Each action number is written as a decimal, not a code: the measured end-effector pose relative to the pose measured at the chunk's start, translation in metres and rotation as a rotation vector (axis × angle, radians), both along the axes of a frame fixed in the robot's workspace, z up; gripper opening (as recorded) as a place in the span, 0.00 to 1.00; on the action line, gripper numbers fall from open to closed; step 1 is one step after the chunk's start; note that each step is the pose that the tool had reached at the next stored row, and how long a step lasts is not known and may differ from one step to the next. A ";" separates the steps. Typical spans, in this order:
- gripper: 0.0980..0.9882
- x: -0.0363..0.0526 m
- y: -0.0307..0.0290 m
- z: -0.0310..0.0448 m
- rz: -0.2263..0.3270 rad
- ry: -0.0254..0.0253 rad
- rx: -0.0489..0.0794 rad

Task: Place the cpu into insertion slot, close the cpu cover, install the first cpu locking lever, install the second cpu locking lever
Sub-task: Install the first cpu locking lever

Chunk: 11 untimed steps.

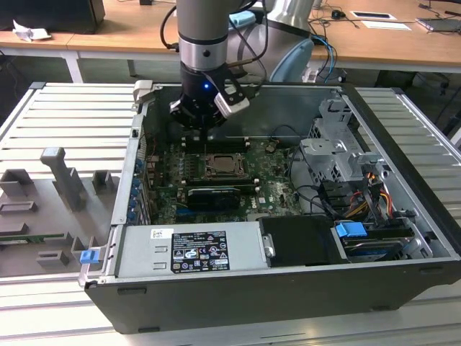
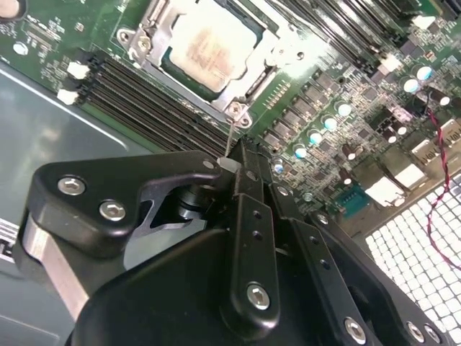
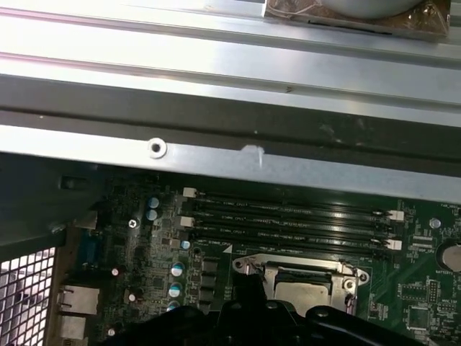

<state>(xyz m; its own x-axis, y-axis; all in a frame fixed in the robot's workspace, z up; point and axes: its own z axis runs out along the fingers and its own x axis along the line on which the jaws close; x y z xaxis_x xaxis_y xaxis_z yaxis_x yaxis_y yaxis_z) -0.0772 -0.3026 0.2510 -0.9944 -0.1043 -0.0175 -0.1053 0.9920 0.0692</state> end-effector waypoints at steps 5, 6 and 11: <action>0.01 0.0080 0.0000 -0.0001 -0.007 0.0000 0.000; 0.01 0.0093 0.0000 -0.0001 -0.009 0.0000 0.000; 0.01 0.0213 0.0000 -0.0002 -0.018 0.0000 0.000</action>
<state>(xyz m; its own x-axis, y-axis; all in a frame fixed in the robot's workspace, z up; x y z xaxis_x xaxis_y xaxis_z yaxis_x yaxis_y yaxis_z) -0.0559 -0.3025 0.2509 -0.9961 -0.0866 -0.0175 -0.0876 0.9937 0.0692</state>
